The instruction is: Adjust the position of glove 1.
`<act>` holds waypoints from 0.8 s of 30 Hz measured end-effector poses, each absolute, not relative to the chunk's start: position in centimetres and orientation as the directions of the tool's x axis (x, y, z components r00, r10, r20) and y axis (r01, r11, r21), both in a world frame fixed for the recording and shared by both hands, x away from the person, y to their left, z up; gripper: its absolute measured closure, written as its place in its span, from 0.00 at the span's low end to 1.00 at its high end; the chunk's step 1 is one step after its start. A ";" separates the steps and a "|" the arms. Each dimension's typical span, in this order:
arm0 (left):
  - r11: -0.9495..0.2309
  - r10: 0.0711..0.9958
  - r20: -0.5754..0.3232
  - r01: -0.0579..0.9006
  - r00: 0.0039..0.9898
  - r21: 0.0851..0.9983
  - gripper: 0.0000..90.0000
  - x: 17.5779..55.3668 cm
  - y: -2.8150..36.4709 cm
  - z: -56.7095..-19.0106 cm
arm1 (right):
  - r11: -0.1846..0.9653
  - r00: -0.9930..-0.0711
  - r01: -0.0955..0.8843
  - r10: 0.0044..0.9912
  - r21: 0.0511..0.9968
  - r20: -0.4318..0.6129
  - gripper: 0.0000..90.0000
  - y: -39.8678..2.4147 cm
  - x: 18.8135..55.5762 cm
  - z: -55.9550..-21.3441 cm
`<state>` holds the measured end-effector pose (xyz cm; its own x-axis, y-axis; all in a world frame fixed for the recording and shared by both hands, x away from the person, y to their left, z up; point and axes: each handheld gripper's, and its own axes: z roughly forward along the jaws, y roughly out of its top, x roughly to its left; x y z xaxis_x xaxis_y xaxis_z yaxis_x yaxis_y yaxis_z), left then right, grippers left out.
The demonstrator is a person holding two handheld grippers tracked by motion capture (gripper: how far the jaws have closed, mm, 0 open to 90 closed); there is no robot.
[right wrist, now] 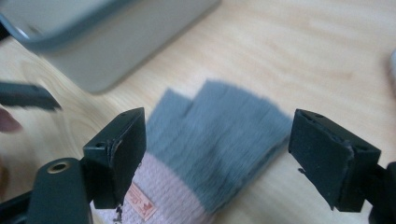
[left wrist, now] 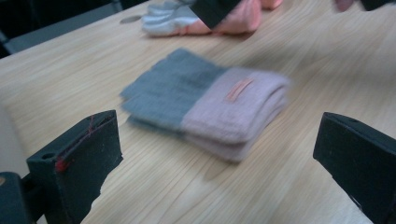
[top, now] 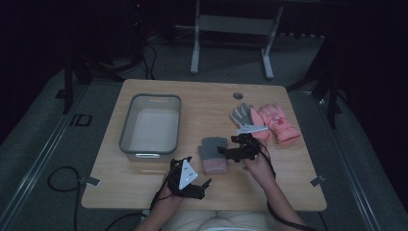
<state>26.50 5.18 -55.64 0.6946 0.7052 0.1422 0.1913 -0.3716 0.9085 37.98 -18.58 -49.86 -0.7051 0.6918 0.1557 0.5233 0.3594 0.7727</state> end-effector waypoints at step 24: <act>-0.665 0.376 0.271 0.055 0.886 0.744 0.33 31.1 1.2 -53.2 | 0.370 -0.630 0.659 0.747 0.655 0.213 0.53 -18.4 43.3 -50.4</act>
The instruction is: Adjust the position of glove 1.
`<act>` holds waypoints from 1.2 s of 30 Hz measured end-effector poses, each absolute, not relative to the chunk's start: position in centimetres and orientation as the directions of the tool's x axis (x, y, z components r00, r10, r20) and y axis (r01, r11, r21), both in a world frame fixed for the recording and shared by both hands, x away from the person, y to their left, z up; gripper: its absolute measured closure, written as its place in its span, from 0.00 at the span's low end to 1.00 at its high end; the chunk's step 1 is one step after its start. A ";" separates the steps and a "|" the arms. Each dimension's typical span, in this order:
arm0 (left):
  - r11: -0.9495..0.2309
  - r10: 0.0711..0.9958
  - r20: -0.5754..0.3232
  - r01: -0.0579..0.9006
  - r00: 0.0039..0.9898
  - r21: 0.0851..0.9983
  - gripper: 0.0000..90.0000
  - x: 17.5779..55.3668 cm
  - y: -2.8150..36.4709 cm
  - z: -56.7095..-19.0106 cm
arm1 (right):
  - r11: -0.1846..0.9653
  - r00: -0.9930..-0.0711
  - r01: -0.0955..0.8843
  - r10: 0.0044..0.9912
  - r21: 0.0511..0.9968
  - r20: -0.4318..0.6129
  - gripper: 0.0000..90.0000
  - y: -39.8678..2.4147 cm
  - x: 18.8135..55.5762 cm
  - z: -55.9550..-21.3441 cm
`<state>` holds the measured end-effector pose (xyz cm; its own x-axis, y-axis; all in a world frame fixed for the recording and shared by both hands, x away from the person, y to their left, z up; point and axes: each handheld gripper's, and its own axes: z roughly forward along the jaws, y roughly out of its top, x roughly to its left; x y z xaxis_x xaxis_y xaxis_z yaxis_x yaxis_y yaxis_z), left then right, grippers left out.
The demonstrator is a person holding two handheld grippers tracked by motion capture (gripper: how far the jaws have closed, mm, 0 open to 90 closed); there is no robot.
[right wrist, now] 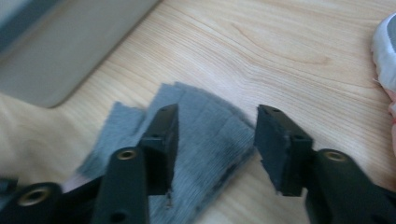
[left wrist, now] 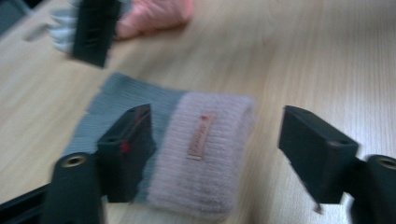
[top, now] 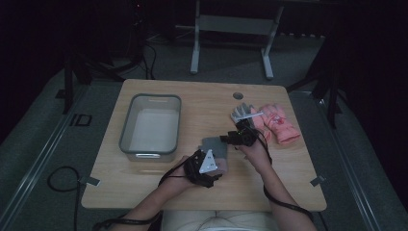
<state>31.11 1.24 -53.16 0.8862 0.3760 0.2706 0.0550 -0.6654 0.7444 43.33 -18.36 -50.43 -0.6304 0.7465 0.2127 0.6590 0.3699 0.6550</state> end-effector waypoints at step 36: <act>-0.745 0.330 0.295 0.055 0.897 0.665 0.78 32.7 1.5 -55.0 | 0.368 -0.581 0.772 0.739 0.519 0.341 0.61 -14.9 44.9 -54.2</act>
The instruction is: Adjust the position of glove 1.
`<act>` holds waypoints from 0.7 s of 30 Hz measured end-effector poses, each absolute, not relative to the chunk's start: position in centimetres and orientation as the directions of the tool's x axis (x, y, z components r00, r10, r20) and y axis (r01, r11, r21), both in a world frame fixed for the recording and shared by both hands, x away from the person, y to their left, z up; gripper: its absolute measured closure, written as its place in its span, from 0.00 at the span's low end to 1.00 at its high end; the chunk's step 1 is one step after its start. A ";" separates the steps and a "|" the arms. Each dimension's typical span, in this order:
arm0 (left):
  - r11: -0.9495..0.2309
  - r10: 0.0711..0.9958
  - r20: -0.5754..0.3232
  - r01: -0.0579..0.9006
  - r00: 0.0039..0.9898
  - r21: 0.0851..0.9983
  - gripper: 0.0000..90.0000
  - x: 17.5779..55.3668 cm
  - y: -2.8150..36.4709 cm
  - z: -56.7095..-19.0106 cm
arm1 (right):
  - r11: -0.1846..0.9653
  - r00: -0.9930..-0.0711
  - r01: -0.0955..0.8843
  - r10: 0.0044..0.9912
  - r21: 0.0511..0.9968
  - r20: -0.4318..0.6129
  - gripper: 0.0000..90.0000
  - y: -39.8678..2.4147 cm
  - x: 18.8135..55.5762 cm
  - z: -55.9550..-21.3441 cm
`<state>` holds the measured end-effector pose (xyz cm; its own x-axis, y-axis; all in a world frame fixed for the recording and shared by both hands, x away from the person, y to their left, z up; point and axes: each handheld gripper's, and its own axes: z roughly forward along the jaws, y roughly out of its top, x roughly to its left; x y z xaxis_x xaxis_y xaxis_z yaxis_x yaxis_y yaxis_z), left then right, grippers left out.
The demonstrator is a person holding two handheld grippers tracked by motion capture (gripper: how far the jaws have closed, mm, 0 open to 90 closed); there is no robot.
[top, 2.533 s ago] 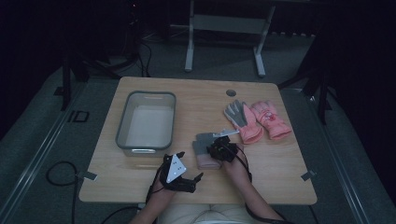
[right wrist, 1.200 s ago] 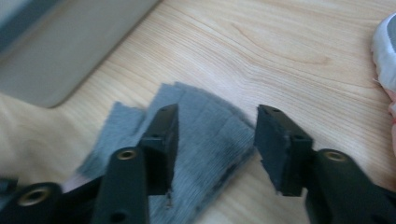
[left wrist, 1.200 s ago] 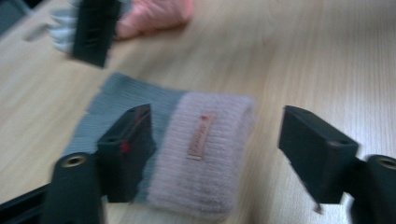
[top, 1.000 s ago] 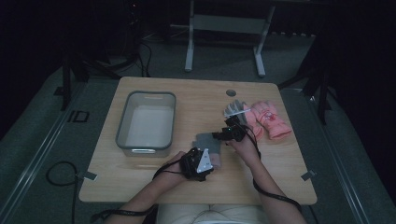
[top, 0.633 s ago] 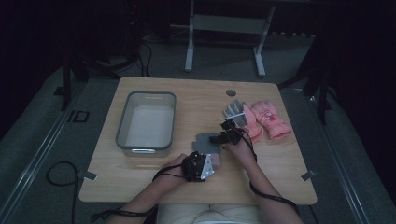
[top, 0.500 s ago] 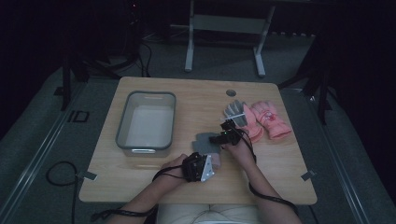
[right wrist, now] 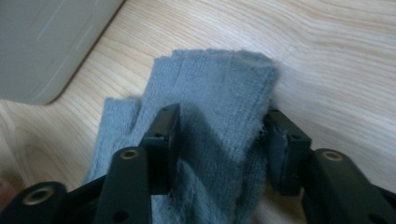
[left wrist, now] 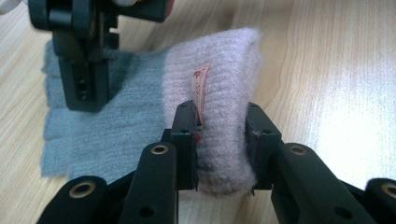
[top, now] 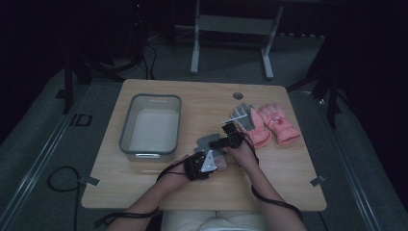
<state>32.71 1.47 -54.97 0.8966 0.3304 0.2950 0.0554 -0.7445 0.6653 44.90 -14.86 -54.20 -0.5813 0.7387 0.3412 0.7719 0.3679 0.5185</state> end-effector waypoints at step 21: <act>-0.740 0.321 0.232 0.091 0.918 0.667 0.80 32.8 2.3 -49.2 | 0.368 -0.688 0.666 0.640 0.649 0.342 0.83 -16.2 43.4 -49.2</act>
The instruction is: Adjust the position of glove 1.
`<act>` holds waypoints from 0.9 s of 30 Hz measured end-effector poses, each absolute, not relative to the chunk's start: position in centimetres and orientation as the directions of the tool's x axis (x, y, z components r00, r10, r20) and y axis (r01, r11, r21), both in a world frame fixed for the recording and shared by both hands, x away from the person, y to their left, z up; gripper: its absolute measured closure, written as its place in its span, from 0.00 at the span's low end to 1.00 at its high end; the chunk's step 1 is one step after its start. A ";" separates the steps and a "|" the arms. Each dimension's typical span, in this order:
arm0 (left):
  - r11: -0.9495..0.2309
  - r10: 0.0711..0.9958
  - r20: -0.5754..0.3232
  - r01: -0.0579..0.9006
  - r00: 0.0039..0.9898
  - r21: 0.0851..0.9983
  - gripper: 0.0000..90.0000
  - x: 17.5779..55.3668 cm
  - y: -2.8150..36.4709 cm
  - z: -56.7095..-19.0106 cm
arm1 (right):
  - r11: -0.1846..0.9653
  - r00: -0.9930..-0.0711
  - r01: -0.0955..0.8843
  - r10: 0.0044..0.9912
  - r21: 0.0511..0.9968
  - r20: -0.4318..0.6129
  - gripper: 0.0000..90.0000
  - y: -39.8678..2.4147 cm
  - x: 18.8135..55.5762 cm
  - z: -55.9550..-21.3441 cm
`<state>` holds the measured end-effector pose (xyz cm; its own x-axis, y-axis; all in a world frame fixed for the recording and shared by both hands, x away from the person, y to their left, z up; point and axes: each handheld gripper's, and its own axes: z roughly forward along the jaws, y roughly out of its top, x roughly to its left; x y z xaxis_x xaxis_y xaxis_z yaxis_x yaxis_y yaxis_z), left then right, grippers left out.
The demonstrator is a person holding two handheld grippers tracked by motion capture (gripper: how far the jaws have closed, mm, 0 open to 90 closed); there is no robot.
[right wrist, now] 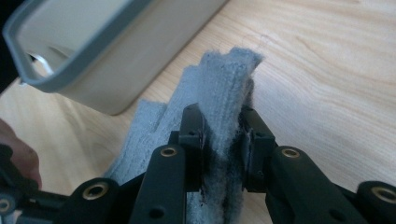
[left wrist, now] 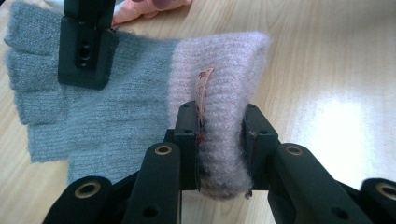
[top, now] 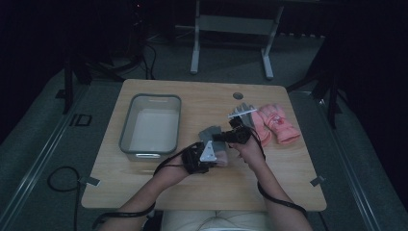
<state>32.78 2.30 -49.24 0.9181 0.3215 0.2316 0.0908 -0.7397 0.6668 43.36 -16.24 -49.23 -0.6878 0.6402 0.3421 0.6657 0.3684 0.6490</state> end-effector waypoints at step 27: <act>-0.793 0.271 0.264 0.059 0.926 0.607 0.80 33.8 5.5 -41.8 | 0.339 -0.730 0.607 0.596 0.718 0.335 0.83 -13.7 43.6 -43.3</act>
<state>33.76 5.55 -41.83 0.9258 0.2710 0.2637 0.0592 -0.7927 0.6068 43.63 -13.75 -43.31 -0.7299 0.5957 0.3354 0.6072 0.3395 0.7184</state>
